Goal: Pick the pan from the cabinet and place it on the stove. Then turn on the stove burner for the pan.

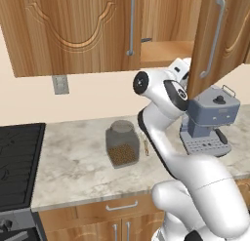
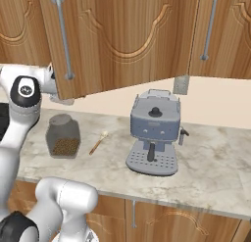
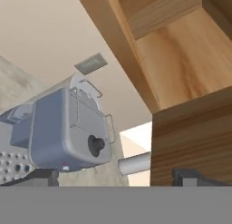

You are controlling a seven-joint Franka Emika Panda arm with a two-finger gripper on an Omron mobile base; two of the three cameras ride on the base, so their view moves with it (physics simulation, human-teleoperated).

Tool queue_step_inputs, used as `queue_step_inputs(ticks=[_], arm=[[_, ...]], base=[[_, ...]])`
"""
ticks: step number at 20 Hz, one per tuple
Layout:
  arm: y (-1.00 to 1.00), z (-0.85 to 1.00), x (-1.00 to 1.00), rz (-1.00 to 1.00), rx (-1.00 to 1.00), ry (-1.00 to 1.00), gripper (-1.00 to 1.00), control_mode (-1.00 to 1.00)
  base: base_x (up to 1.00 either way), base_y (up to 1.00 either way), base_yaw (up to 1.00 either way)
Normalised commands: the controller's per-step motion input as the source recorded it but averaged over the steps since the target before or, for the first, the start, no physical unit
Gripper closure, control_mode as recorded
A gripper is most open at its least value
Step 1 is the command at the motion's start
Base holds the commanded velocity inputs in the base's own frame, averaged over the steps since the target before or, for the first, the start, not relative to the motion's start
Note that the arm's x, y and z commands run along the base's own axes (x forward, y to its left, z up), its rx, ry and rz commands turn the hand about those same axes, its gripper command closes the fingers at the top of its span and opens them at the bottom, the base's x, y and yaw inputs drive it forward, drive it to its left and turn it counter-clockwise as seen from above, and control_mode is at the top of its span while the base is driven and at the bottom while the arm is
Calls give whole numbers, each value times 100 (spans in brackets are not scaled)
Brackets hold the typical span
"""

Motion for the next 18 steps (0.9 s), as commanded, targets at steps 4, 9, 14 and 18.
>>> queue_step_inputs(ticks=[4, 9, 14, 18], arm=[[-94, 0, -56, -10, 0, 0, -100, -100], [-100, 0, -55, -6, 0, 0, -100, -100], [-100, 0, -45, -9, 1, 0, -100, -100], [-99, -1, -37, -8, 4, 1, -100, -100]], base=[[0, 0, 0], [0, 0, 0], [0, 0, 0], [0, 0, 0]])
